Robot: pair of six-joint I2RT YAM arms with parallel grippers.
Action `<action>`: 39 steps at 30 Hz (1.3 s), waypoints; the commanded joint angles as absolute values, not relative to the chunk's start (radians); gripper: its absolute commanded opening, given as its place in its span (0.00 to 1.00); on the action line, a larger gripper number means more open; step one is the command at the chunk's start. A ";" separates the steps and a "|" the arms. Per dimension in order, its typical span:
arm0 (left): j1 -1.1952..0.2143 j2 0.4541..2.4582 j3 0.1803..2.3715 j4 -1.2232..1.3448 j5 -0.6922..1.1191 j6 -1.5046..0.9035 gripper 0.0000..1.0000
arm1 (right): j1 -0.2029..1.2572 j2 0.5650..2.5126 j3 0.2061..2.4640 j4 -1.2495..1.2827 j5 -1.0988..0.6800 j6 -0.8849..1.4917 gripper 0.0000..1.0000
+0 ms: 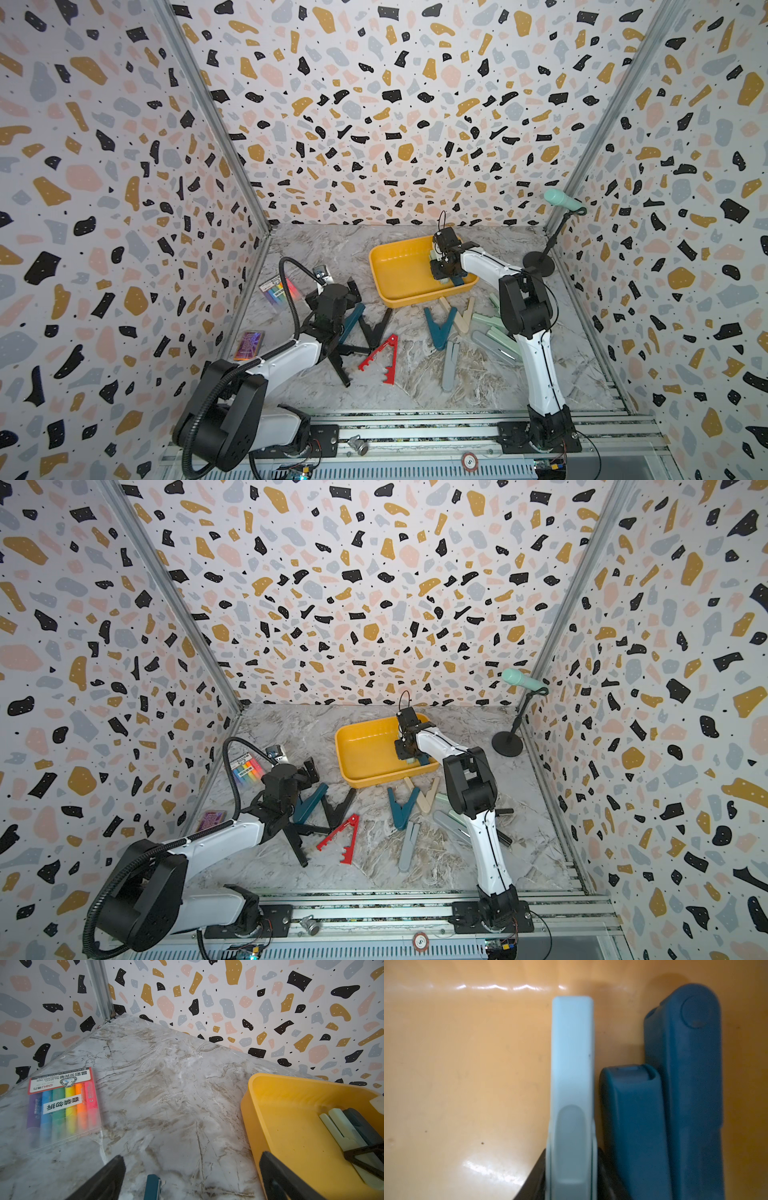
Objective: Put the pruning pliers into the storage box
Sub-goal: Place the pruning pliers in the storage box.
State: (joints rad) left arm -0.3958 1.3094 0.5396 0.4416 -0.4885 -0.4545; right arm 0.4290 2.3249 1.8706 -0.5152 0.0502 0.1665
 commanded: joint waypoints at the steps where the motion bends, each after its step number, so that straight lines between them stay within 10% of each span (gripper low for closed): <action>1: -0.400 1.312 0.570 0.454 -0.503 -0.440 0.99 | 0.425 2.329 1.901 -0.537 0.062 0.175 0.39; 32: -0.401 1.300 0.563 0.454 -0.501 -0.444 1.00 | 0.443 2.180 1.920 -0.512 0.119 0.196 0.51; 39: -0.401 1.299 0.561 0.455 -0.500 -0.445 1.00 | 0.486 2.130 1.867 -0.462 0.022 0.184 0.36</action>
